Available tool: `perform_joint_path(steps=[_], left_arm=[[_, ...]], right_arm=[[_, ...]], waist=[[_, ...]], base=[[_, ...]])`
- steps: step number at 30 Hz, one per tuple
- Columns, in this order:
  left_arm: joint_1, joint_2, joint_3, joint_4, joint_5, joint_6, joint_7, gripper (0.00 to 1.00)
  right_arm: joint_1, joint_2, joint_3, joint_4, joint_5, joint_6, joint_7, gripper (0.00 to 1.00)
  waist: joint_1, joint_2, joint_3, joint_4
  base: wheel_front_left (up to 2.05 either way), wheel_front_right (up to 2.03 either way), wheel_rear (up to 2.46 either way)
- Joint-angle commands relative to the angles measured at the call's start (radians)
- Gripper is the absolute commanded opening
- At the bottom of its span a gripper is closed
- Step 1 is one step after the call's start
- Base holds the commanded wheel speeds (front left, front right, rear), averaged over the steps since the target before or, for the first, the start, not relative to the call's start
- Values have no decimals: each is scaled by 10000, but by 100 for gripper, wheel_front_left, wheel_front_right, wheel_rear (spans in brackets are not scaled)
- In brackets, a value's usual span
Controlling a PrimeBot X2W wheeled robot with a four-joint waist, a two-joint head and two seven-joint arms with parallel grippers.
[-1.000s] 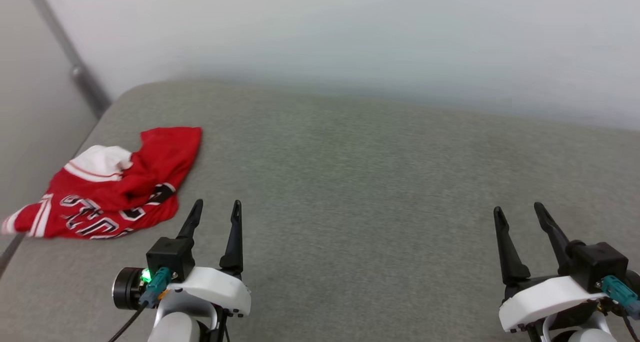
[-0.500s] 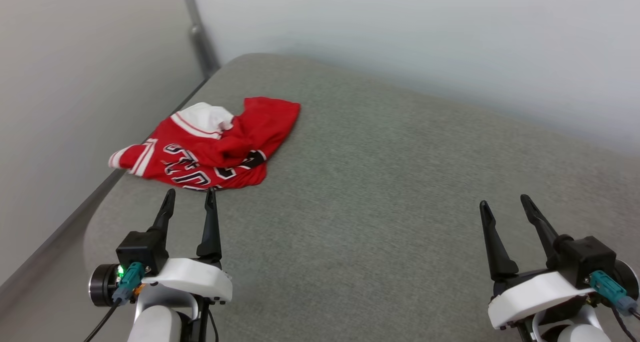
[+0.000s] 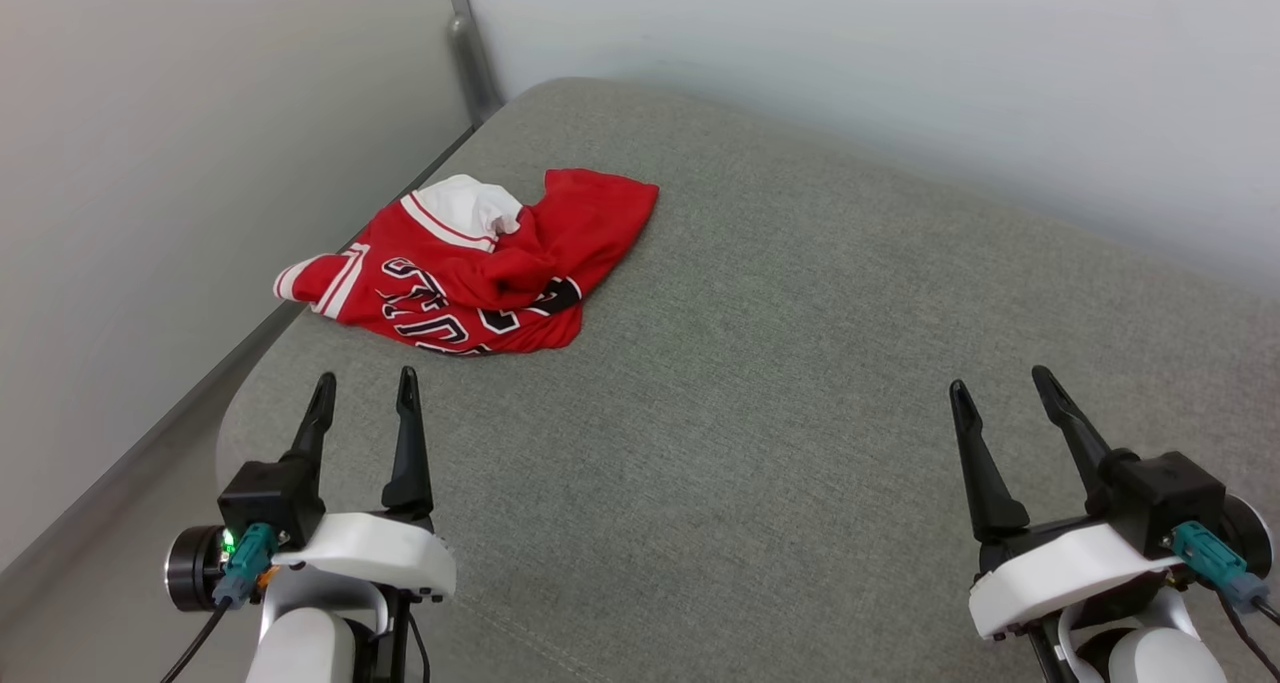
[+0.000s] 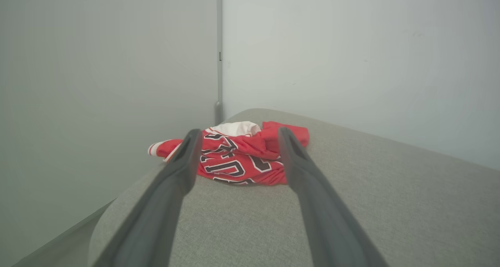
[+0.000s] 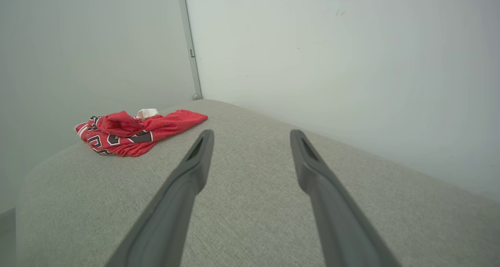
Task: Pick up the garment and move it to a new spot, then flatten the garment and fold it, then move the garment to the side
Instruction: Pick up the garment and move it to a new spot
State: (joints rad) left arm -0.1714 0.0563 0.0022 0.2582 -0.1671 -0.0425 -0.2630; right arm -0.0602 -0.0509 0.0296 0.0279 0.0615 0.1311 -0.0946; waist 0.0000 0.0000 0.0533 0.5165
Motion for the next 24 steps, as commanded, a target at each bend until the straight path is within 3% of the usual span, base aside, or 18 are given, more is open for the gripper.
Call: perform_joint_path(steps=[1, 7, 13, 18, 24], left_arm=[[-202, -25, 7, -61, 46, 51, -26, 100], [-1171, 194, 226, 145, -166, -196, -10, 100], [-2892, 1014, 493, 448, -601, -513, 833, 100], [-4436, 2047, 732, 983, -1471, -747, 2811, 100], [-5479, 3663, 873, 2168, -2791, -865, 5791, 100]], right_arm=[[-161, 7, 14, -69, -70, -7, 36, 100], [-595, 7, 109, -361, -318, -7, 311, 100], [-1255, -38, 261, -743, -619, -7, 580, 100], [-1786, -241, 413, -1104, -754, -7, 748, 100], [-2205, -334, 436, -1419, -659, -7, 811, 100]], waist=[[0, 0, 128, -70], [0, 0, 885, -536], [0, 0, 1922, -1140], [0, 0, 3017, -1806], [0, 0, 4264, -2514]], base=[[0, 0, 0], [0, 0, 0], [0, 0, 0], [0, 0, 0], [0, 0, 0]])
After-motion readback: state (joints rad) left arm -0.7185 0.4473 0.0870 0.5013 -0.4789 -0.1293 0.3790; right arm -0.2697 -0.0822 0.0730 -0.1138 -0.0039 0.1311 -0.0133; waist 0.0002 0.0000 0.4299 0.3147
